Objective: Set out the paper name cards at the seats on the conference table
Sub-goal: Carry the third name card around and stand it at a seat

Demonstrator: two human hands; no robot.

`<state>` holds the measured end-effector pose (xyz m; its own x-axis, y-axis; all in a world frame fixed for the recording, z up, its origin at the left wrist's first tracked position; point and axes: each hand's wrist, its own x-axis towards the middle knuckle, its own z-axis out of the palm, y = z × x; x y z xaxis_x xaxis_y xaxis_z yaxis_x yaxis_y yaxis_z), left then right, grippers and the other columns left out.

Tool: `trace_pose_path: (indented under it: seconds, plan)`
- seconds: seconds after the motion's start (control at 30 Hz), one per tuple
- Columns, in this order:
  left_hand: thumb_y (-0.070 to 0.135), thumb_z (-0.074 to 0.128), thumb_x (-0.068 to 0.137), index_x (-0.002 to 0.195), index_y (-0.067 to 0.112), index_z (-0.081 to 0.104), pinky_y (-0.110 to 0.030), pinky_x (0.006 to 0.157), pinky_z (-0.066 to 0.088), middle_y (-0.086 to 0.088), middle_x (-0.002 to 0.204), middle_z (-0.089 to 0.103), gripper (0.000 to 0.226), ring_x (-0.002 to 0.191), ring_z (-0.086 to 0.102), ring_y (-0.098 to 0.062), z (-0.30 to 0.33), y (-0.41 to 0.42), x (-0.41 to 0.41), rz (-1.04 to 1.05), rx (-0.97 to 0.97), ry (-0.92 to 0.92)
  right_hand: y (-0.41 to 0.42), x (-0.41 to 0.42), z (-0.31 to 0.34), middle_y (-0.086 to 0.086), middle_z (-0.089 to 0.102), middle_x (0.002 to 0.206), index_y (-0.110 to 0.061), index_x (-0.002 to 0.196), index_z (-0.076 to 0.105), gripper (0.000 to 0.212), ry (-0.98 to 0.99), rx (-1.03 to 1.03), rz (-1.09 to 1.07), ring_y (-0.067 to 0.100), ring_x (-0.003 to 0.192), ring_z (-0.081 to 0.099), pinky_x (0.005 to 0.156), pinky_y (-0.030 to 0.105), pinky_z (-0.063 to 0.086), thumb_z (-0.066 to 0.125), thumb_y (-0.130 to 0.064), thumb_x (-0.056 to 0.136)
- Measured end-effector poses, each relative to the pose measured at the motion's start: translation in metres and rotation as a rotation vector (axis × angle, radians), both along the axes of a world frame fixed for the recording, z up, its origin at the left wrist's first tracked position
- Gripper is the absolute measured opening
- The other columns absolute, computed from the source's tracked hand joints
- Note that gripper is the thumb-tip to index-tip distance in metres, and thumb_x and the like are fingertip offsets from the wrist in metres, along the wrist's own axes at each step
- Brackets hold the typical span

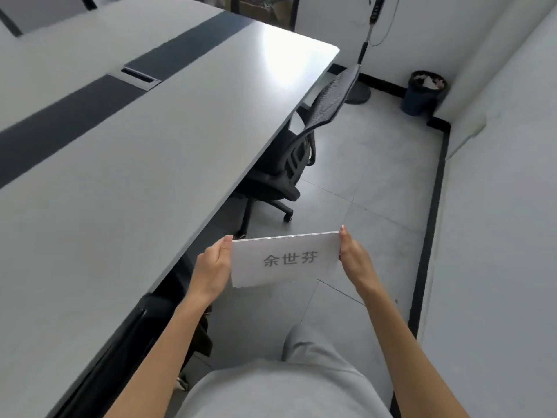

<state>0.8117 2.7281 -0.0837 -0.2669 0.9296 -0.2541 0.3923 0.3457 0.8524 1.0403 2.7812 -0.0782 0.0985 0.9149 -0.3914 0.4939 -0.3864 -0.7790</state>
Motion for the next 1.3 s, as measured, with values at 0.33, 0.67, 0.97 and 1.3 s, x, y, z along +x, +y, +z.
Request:
trace_pose_path:
  seconds: [0.33,0.67,0.97,1.3]
  plan:
    - [0.033,0.027,0.096,0.082,0.021,0.053,-0.036,0.080,0.039,-0.012,0.091,0.056,0.032,0.088,0.053,-0.028,-0.004,0.113,-0.074,0.712,0.000,0.039,0.227,-0.144,0.003,0.007,0.052,0.080,-0.003,0.084,0.052,0.053,0.079,0.039,0.579,0.024,0.080,0.046,0.067,0.035,0.035,0.023,-0.045,0.096]
    - [0.056,0.034,0.079,0.103,0.008,0.060,-0.047,0.102,0.041,-0.012,0.110,0.065,0.059,0.108,0.058,-0.028,-0.027,0.158,-0.179,1.030,-0.024,-0.111,0.327,-0.315,-0.009,0.027,0.056,0.122,0.004,0.109,0.057,0.059,0.020,0.027,1.012,0.036,0.114,0.049,0.090,0.034,0.036,0.018,-0.039,0.098]
    - [0.052,0.035,0.078,0.133,0.016,0.044,-0.043,0.113,0.031,-0.004,0.141,0.048,0.066,0.133,0.041,-0.018,-0.049,0.176,-0.244,1.034,0.001,-0.178,0.347,-0.380,-0.030,0.023,0.056,0.101,0.000,0.091,0.055,0.051,0.011,0.035,1.011,0.033,0.101,0.051,0.081,0.034,0.033,0.019,-0.036,0.099]
    - [0.020,0.047,0.092,0.127,0.017,0.050,-0.027,0.099,0.038,-0.006,0.134,0.052,0.036,0.120,0.049,-0.014,-0.057,0.172,-0.248,1.014,0.090,0.069,0.378,-0.373,-0.040,0.010,0.046,0.143,-0.017,0.137,0.038,0.047,-0.028,0.220,1.296,0.027,0.130,0.042,0.105,0.033,0.031,0.040,-0.037,0.095]
